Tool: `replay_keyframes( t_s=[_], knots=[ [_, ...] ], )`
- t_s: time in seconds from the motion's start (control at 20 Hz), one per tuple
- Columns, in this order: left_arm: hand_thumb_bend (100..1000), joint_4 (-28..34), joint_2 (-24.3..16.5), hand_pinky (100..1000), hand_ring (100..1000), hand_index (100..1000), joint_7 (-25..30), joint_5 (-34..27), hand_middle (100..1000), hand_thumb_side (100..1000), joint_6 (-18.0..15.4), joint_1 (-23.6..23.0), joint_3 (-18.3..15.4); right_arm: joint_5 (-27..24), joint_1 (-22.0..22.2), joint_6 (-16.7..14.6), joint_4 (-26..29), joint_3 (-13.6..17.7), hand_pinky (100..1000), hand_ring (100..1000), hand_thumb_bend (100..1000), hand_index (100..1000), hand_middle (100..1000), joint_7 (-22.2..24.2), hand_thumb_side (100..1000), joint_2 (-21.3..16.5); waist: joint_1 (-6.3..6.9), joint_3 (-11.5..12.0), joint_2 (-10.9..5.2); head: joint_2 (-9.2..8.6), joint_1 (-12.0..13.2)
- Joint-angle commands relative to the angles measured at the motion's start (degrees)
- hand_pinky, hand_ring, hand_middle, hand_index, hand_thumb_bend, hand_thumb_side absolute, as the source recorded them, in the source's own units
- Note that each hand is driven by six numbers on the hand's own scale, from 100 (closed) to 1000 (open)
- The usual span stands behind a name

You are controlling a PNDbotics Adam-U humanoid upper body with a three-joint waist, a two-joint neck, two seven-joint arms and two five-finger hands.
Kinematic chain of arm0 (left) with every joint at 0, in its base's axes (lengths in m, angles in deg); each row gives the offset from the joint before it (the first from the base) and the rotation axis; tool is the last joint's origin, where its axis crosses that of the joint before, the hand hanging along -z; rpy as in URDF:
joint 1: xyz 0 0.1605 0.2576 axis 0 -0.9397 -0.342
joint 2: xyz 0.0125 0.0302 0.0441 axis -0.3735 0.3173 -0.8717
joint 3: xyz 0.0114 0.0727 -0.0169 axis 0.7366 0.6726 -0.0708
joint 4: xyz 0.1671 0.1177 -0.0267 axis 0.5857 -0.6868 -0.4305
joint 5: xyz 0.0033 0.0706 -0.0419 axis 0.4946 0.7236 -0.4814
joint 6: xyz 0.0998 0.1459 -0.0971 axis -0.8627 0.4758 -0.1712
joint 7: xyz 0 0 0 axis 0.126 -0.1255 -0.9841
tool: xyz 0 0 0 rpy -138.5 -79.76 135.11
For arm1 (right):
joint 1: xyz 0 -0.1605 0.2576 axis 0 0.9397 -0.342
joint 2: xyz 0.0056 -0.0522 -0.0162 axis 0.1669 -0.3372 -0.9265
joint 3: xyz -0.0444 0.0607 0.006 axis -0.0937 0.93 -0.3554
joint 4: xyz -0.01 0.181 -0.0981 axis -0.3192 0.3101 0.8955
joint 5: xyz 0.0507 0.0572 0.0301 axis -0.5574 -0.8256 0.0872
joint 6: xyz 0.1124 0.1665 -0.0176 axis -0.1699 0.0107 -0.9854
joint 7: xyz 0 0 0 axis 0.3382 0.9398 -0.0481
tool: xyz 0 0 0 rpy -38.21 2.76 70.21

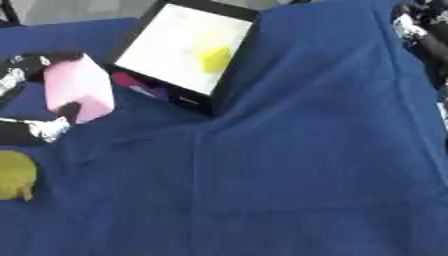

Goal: Pick up objects on the table and place them in the box.

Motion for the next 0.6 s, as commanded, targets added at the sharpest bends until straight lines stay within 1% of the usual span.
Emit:
replay_keyframes(
  t_s=[0.05,0.3,0.35,0.4,0.45,0.6],
  knots=[
    [269,-0.81,-4.25,423,269,808,-1.49,-2.87,543,100,-0.31,3.96,-1.02,-0.69,-1.49,-0.03,1.30,0.02,1000,1000,100,892,1000,0.04,470,-1.24,-0.70,-0.39,-1.75,-0.09,-0.17],
    [279,-4.35,-7.25,421,269,802,-2.61,-6.61,535,100,-0.68,10.73,-1.27,-1.44,-3.31,0.21,1.59,-0.60,1000,1000,100,892,1000,0.34,470,-0.21,-1.25,-1.73,-1.89,-0.09,0.36],
    [315,-5.41,-8.04,422,272,805,-2.59,-7.35,540,100,-0.76,12.10,-1.33,-1.57,-3.69,0.26,1.64,-0.72,1000,1000,100,892,1000,0.41,470,-0.07,-1.30,-1.95,-1.92,-0.09,0.41],
    [320,-6.81,-8.84,422,272,806,-2.67,-7.77,542,100,-0.78,13.48,-1.34,-1.70,-4.05,0.32,1.67,-0.83,1000,1000,100,892,1000,0.46,470,0.08,-1.34,-2.15,-1.95,-0.09,0.50],
    [345,-8.21,-9.49,423,272,807,-2.82,-7.97,542,100,-0.87,14.68,-1.34,-1.82,-4.34,0.39,1.70,-0.92,1000,1000,100,892,1000,0.50,470,0.21,-1.37,-2.31,-1.98,-0.09,0.62],
    [360,-12.96,-10.97,422,270,801,-3.41,-7.97,534,100,-1.78,18.38,-1.26,-2.12,-5.25,0.63,1.83,-1.17,1000,1000,100,891,1000,0.65,470,0.61,-1.48,-2.88,-1.94,-0.09,1.03]
  ],
)
